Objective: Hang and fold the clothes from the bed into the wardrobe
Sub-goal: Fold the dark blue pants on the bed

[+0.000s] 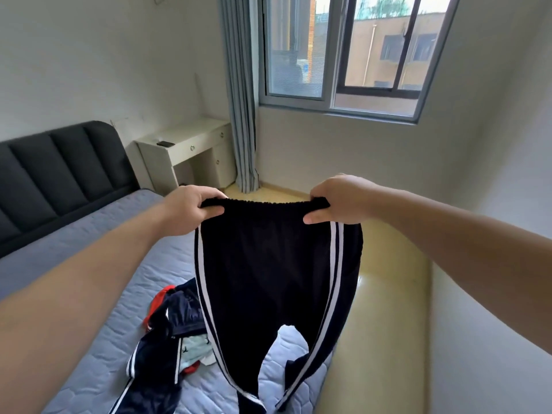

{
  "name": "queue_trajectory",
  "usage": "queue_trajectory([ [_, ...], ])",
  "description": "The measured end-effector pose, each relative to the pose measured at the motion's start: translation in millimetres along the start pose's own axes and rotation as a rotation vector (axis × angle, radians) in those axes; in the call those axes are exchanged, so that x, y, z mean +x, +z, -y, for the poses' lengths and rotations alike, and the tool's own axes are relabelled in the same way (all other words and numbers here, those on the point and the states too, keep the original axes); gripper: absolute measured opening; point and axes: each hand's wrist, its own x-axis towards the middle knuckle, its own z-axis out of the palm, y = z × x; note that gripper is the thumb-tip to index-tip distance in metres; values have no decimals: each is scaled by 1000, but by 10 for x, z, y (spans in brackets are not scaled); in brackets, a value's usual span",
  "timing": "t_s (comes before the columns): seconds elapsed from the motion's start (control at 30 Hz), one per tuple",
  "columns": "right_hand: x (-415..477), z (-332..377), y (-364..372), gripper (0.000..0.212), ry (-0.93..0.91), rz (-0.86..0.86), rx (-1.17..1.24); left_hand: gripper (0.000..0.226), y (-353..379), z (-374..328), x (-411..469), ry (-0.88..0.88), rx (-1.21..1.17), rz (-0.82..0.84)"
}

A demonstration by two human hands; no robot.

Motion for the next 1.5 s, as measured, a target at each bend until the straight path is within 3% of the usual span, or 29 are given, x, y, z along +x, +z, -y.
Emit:
queue_trajectory([
  [0.23, -59, 35, 38, 23, -2, 69, 176, 22, 30, -38, 148, 59, 313, -31],
  [0.43, -93, 85, -15, 13, 6, 2, 256, 34, 145, -146, 248, -12, 375, -51],
  [0.53, -47, 206, -46, 9, -22, -34, 300, 59, 280, -337, 238, -16, 117, 160],
  [0.67, 26, 337, -104, 10, -56, -76, 315, 72, 386, -540, 228, -95, -332, 465],
  [0.73, 27, 344, -111, 8, -58, -79, 321, 64, 384, -568, 244, -119, -435, 511],
  [0.87, 17, 369, -75, 11, -80, -33, 289, 44, 361, -570, 264, -71, -385, 513],
  [1.03, 20, 360, -83, 14, -79, -24, 274, 41, 340, -550, 270, -56, -321, 559],
  [1.13, 10, 321, -81, 15, -69, -38, 287, 40, 321, -499, 250, -133, -415, 636],
  [1.37, 3, 258, -71, 16, -61, -51, 304, 46, 368, -549, 223, -161, -527, 589],
  [1.43, 12, 266, -68, 17, -54, -48, 323, 33, 382, -597, 207, -171, -456, 627],
  [1.5, 19, 280, -55, 19, -53, -50, 335, 35, 430, -647, 202, -191, -362, 600],
])
